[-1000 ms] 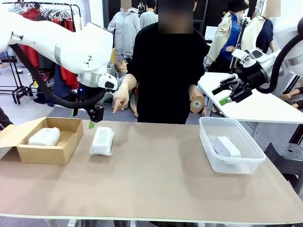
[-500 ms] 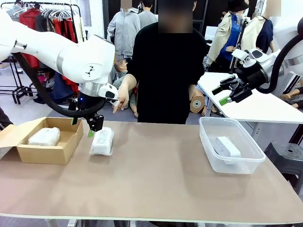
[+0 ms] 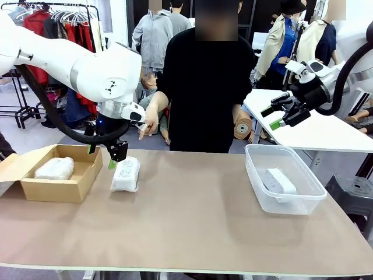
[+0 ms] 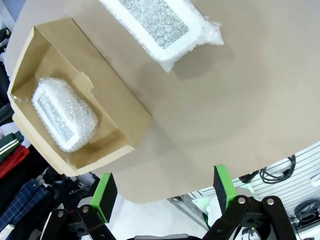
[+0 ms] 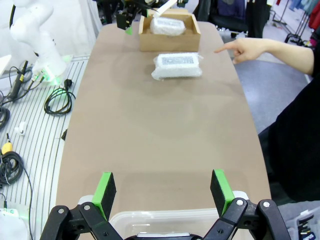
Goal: Separate and place wrapped and unwrapped clocks.
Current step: Pick up the Digital clock indicated by the person.
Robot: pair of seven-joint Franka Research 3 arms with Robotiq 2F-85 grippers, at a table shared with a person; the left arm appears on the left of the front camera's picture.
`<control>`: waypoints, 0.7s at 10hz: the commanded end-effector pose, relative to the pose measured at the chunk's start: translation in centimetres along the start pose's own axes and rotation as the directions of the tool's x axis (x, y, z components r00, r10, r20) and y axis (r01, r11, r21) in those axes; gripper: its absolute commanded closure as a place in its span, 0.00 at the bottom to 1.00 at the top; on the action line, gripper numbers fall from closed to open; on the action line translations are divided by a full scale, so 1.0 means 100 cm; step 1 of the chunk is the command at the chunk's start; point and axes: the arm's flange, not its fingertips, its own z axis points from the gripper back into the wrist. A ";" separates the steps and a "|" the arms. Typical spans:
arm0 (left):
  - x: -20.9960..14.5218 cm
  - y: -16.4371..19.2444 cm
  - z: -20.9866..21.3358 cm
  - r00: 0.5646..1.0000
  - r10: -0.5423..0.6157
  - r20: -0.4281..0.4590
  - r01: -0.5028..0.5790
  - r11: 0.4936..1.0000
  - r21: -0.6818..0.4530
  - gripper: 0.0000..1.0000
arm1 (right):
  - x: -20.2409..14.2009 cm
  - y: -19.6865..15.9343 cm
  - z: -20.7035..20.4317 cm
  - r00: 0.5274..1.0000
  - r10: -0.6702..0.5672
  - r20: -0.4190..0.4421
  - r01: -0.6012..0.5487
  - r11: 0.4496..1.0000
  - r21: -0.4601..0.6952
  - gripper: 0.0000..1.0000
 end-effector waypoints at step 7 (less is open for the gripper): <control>0.038 -0.023 -0.025 0.922 0.381 0.071 -0.374 0.923 -0.093 0.00 | 0.003 0.001 0.002 1.000 0.005 -0.001 -0.005 1.000 -0.004 0.00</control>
